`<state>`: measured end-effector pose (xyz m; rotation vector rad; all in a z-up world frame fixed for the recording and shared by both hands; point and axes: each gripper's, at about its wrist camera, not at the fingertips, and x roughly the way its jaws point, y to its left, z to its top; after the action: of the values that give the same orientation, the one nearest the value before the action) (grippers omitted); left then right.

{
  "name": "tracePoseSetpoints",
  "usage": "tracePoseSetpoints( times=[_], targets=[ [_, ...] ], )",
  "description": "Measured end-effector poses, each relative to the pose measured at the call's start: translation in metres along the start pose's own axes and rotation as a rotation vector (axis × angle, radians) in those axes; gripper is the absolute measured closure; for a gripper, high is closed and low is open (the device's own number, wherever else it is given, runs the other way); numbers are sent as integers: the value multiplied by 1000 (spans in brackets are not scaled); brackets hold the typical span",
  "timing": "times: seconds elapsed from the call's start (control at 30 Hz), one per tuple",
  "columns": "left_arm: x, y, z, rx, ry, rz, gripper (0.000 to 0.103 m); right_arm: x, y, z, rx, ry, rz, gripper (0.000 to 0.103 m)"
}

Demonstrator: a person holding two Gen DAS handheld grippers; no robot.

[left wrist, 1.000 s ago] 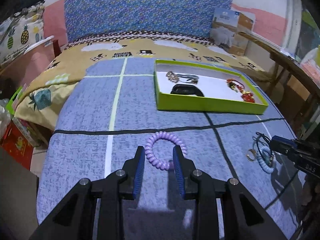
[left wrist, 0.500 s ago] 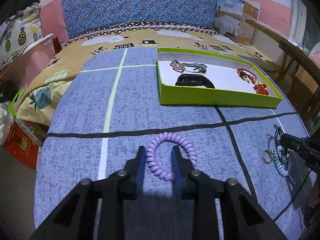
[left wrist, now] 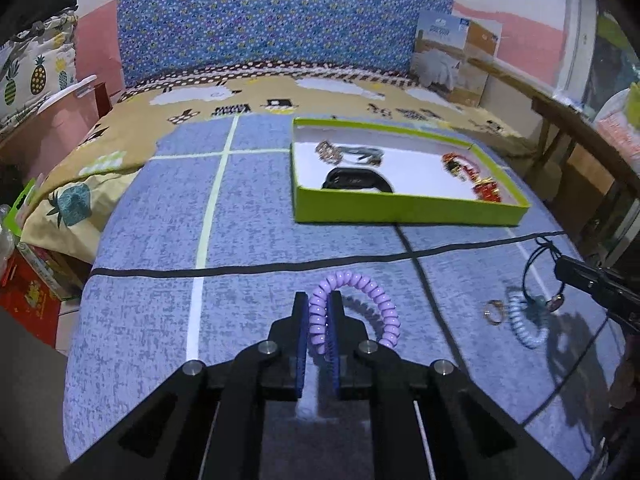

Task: Organize jewelry
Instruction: 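Carry the purple coil and black hair tie into the green box and release both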

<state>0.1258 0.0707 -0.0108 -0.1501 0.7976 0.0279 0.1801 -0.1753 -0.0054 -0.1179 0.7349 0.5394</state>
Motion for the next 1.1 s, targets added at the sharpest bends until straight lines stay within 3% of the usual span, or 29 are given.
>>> tracePoseSetpoints(
  times=[0.37, 0.73, 1.1],
  targets=[
    [-25, -11, 5, 9, -57, -51, 94, -21, 3, 4, 5, -51, 5, 101],
    [-18, -26, 23, 46, -75, -59, 94, -18, -1, 13, 6, -63, 2, 101],
    [3, -50, 61, 113, -110, -77, 94, 1, -12, 47, 1, -78, -5, 101]
  ],
)
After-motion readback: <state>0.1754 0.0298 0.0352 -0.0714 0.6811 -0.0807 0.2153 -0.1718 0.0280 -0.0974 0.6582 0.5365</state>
